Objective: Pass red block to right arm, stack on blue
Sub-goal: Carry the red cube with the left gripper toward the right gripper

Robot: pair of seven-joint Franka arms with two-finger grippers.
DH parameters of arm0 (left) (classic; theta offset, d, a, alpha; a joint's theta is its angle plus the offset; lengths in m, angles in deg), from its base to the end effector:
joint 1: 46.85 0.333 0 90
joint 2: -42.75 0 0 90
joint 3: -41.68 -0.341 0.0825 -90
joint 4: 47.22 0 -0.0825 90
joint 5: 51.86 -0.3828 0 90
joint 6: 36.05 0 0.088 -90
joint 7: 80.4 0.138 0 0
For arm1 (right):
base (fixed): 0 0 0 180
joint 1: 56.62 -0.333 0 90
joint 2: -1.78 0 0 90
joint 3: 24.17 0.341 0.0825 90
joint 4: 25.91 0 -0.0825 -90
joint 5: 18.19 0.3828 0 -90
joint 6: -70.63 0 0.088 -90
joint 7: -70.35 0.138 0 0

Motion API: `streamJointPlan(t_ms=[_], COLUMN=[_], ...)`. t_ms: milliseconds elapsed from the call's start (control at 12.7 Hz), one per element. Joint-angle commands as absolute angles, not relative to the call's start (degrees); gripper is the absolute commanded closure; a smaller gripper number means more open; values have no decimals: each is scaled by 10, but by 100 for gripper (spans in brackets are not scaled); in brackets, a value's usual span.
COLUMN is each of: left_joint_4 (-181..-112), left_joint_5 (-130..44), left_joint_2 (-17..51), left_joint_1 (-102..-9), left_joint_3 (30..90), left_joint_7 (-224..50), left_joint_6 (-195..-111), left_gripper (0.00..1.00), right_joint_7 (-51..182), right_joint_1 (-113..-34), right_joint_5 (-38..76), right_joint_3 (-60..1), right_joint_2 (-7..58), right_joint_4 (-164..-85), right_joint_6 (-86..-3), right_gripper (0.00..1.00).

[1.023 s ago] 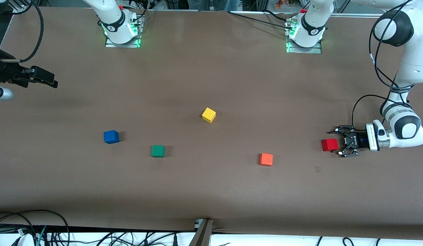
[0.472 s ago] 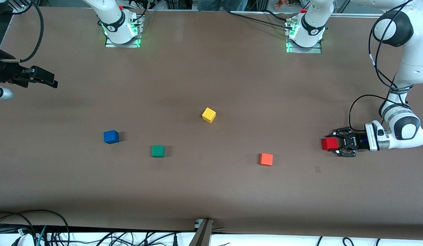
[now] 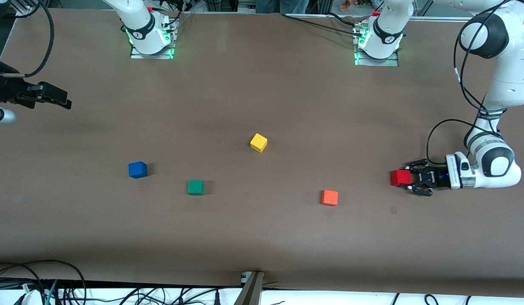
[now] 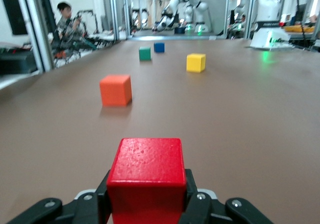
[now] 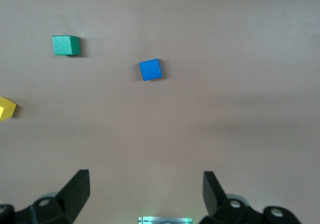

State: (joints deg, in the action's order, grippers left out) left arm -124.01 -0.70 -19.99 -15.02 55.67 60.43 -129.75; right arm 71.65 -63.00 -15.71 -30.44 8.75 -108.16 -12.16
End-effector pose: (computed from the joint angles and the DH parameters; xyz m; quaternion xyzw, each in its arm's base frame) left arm 0.6605 0.1362 0.0874 0.5485 -0.5836 0.4275 0.4193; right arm 0.5767 0.0115 0.6026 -0.9983 0.0088 0.0559 0.0143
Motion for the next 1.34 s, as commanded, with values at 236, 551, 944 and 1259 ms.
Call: streamJointPlan(t_ms=[236, 551, 944, 1259], left_joint_4=[-1232, -1237, -1238, -1237], left_joint_5=[11, 40, 168, 283], left_joint_2=[-204, -204, -196, -189], left_joint_1=[-206, -235, -318, -379], left_joint_3=[600, 652, 657, 695], left_joint_7=[607, 599, 565, 549], left_joint_6=[-1241, -1240, -1271, -1354], left_gripper=[100, 100, 100, 100], right_joint_7=[711, 711, 709, 716], right_joint_1=[-628, -628, -629, -628], right_joint_5=[-149, -149, -148, -96], right_joint_3=[-305, -305, -305, -306], right_joint_2=[92, 92, 98, 116], right_joint_4=[-1072, -1072, -1071, -1072], right_joint_6=[-119, -120, -121, -145], right_gripper=[0, 0, 0, 0])
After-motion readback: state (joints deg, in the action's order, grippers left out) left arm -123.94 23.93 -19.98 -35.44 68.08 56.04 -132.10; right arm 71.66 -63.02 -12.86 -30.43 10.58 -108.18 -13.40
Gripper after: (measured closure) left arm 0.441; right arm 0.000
